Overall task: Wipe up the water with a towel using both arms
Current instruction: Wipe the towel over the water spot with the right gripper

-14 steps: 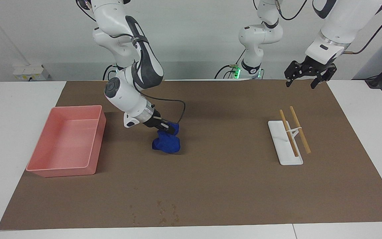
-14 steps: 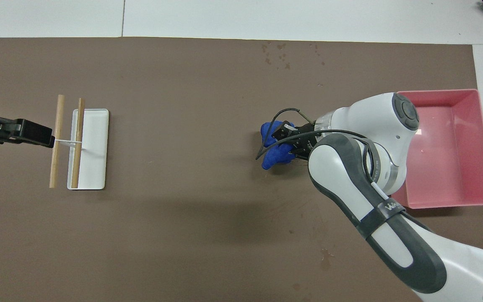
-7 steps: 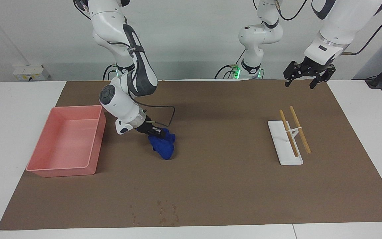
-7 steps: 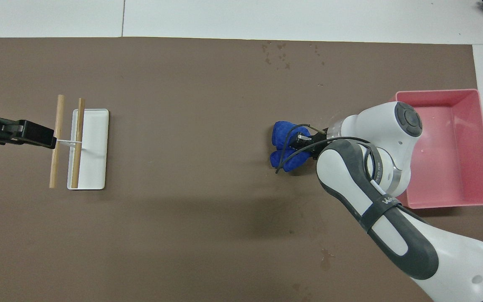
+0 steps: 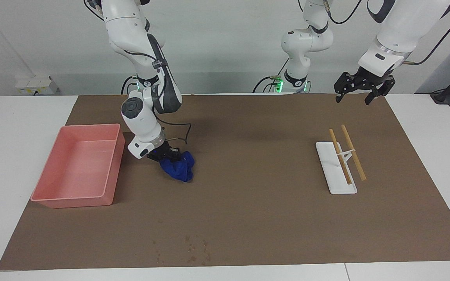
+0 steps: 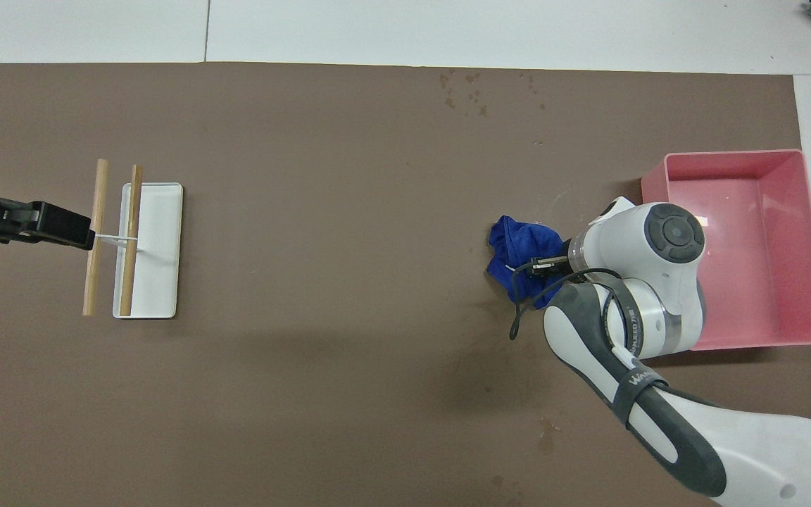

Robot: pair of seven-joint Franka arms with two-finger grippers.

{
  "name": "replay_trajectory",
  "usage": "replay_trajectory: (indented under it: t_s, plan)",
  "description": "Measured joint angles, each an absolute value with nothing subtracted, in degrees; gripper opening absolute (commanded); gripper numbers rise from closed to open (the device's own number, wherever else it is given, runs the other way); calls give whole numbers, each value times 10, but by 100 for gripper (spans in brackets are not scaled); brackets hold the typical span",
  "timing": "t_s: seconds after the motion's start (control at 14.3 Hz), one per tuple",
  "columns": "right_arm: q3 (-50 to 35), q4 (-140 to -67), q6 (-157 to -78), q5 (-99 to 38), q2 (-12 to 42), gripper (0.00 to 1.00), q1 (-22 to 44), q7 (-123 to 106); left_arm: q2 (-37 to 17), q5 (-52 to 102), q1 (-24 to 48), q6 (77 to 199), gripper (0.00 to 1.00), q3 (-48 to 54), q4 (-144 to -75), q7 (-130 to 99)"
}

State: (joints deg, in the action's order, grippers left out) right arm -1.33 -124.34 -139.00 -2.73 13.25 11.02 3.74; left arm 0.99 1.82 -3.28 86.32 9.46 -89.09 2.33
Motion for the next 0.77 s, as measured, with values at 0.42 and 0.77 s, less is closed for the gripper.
replay_trajectory:
  t_s: [0.42,0.77]
  plan:
    - [-14,-1248,-1391,299,130,0,87,13,10,18,-33,863,100,95,-891,23]
    - [-14,-1248,-1419,393,130,0,79,-29,10,18,-33,863,100,95,-891,23]
